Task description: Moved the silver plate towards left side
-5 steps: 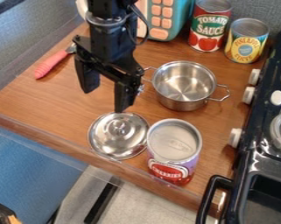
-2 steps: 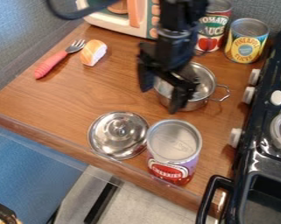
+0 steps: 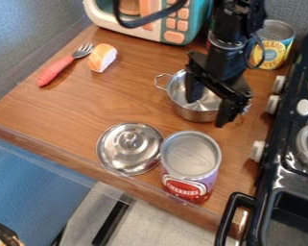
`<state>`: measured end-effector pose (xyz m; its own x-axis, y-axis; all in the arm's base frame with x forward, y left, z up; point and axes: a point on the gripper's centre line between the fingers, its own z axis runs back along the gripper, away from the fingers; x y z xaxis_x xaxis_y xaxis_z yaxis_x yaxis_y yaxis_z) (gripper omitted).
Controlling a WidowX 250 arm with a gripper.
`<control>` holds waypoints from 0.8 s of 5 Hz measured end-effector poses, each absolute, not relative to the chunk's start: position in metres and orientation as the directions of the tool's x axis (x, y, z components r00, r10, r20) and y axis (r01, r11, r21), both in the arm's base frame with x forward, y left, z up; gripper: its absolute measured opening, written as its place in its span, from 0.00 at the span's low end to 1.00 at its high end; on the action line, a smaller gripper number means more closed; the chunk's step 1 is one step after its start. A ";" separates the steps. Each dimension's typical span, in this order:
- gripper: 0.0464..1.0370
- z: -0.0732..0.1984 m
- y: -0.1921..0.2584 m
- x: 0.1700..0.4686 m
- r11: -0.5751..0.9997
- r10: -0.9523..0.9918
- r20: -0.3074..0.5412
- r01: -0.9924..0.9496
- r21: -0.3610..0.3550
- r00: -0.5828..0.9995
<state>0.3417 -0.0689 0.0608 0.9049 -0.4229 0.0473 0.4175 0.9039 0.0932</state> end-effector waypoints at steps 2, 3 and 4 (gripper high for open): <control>0.62 0.045 -0.074 0.344 0.897 -0.440 0.048 0.436 0.073 0.897; 0.31 0.041 -0.073 0.340 0.895 -0.444 0.035 0.441 0.072 0.895; 0.11 0.041 -0.072 0.338 0.894 -0.444 0.029 0.441 0.074 0.895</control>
